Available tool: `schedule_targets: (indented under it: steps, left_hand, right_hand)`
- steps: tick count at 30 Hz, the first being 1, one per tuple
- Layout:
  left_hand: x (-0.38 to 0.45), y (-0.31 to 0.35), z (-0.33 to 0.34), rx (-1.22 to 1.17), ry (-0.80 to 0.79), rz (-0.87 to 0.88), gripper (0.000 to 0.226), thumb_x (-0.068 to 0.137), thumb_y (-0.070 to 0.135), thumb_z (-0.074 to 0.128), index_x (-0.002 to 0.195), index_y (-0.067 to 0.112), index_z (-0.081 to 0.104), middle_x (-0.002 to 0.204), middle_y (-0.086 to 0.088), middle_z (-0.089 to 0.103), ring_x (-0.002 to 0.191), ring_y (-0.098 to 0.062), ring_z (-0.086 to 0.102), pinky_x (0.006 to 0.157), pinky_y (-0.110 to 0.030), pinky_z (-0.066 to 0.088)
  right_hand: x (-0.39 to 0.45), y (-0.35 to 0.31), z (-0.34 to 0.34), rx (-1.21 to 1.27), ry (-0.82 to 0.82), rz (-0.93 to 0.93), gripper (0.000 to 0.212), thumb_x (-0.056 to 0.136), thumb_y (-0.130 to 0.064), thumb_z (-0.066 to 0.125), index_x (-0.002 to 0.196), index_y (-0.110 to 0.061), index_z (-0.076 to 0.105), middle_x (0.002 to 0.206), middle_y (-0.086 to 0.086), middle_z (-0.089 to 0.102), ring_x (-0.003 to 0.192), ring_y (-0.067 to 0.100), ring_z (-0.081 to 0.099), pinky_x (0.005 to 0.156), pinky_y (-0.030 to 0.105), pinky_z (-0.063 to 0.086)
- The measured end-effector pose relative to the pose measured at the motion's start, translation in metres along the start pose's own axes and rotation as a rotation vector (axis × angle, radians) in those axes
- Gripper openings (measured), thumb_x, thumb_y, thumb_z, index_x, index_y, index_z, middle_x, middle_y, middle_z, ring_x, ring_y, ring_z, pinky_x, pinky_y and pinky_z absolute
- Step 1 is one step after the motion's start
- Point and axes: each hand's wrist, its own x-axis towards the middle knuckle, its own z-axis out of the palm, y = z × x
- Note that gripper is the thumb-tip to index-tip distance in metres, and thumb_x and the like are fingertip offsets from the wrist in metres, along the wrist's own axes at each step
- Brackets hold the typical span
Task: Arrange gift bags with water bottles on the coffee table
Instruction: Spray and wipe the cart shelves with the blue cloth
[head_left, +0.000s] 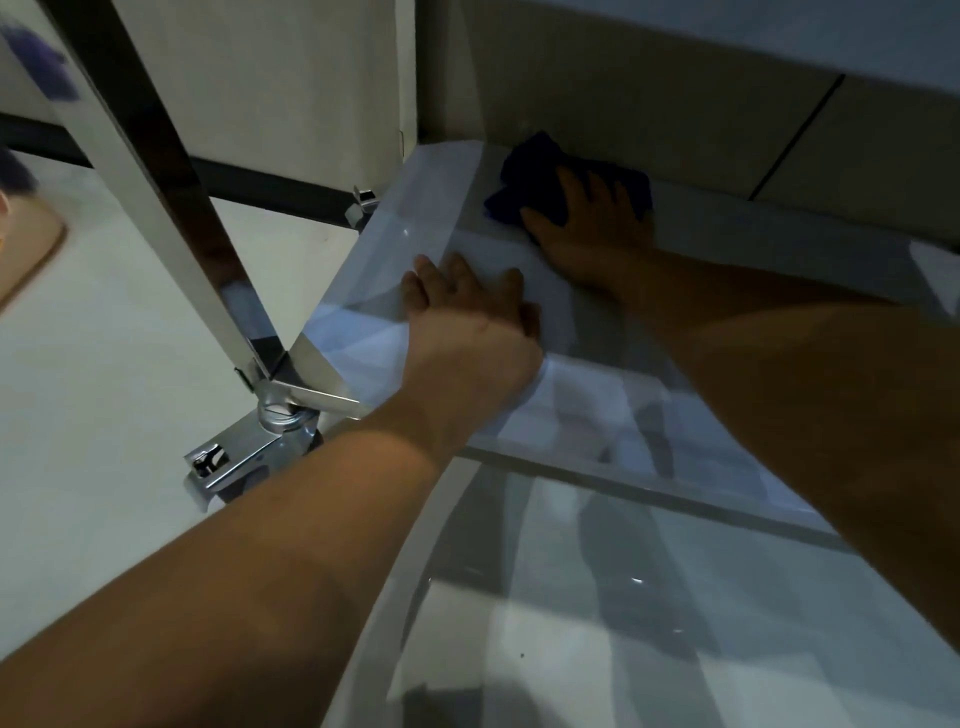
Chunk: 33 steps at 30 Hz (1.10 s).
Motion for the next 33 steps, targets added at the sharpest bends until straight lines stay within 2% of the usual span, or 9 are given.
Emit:
schedule_targets:
  steps: [4,7,10,15,18,24,29,33]
  left_hand:
    - [-0.001,0.003,-0.003,-0.025,-0.069,-0.023,0.061,0.102,0.060,0.026,0.156,0.033,0.025,0.162,-0.028,0.014,0.149,-0.052,0.007,0.121,-0.059,0.002]
    - [0.001,0.003,-0.003,-0.061,-0.085,-0.027,0.067,0.100,0.067,0.022,0.158,0.033,0.021,0.164,-0.027,0.008,0.150,-0.051,-0.001,0.121,-0.059,-0.004]
    - [0.001,0.003,-0.001,-0.038,-0.100,-0.024,0.069,0.099,0.069,0.022,0.158,0.033,0.022,0.164,-0.028,0.008,0.149,-0.052,0.001,0.122,-0.059,-0.003]
    - [-0.002,0.004,-0.007,-0.012,-0.103,-0.017,0.070,0.099,0.069,0.025,0.158,0.032,0.024,0.163,-0.029,0.012,0.149,-0.053,0.006,0.121,-0.060,0.001]
    - [-0.001,0.004,-0.014,-0.003,-0.185,-0.033,0.070,0.099,0.069,0.023,0.159,0.034,0.018,0.165,-0.024,0.007,0.150,-0.049,0.002,0.122,-0.058,0.000]
    - [-0.007,0.005,-0.014,0.071,-0.131,-0.026,0.057,0.106,0.051,0.023,0.160,0.031,0.020,0.163,-0.029,0.011,0.148,-0.055,0.009,0.121,-0.062,0.007]
    - [0.003,0.016,-0.027,0.042,-0.334,-0.141,0.060,0.103,0.057,0.027,0.158,0.039,0.011,0.167,-0.020,-0.002,0.151,-0.047,-0.003,0.120,-0.064,-0.001]
    - [0.005,0.024,-0.029,0.027,-0.369,-0.183,0.064,0.102,0.056,0.028,0.159,0.037,0.006,0.167,-0.019,-0.006,0.153,-0.041,-0.007,0.116,-0.070,-0.003]
  right_hand:
    - [0.035,0.007,-0.011,0.000,-0.052,0.018,0.093,0.086,-0.087,0.026,0.160,-0.038,0.000,0.170,0.002,0.001,0.155,0.032,0.002,0.123,0.058,0.008]
    - [0.044,0.007,-0.012,0.025,-0.011,0.010,0.101,0.079,-0.091,0.026,0.161,-0.036,0.004,0.169,0.004,0.007,0.154,0.034,0.011,0.122,0.058,0.013]
    - [0.039,0.009,-0.010,0.025,-0.009,-0.008,0.085,0.093,-0.078,0.031,0.161,-0.033,0.004,0.169,0.005,0.007,0.154,0.033,0.012,0.124,0.052,0.012]
    - [0.019,0.015,-0.012,0.034,-0.041,-0.074,0.077,0.099,-0.068,0.032,0.162,-0.031,0.008,0.169,0.004,0.010,0.153,0.033,0.015,0.124,0.050,0.016]
    - [-0.017,0.019,-0.012,0.061,-0.038,-0.099,0.074,0.099,-0.066,0.034,0.161,-0.031,0.013,0.168,0.005,0.016,0.151,0.034,0.021,0.122,0.050,0.021]
    - [-0.142,0.039,-0.001,-0.016,0.010,-0.127,0.065,0.102,-0.062,0.027,0.160,-0.037,0.011,0.167,0.001,0.019,0.152,0.029,0.017,0.122,0.052,0.017]
    - [-0.212,0.044,-0.008,-0.074,0.060,-0.117,0.061,0.102,-0.056,0.026,0.158,-0.034,0.020,0.161,0.005,0.034,0.147,0.033,0.028,0.117,0.057,0.027]
    - [-0.252,0.038,-0.012,-0.096,0.010,-0.075,0.059,0.104,-0.053,0.024,0.159,-0.035,0.011,0.164,0.001,0.026,0.151,0.031,0.019,0.122,0.054,0.016]
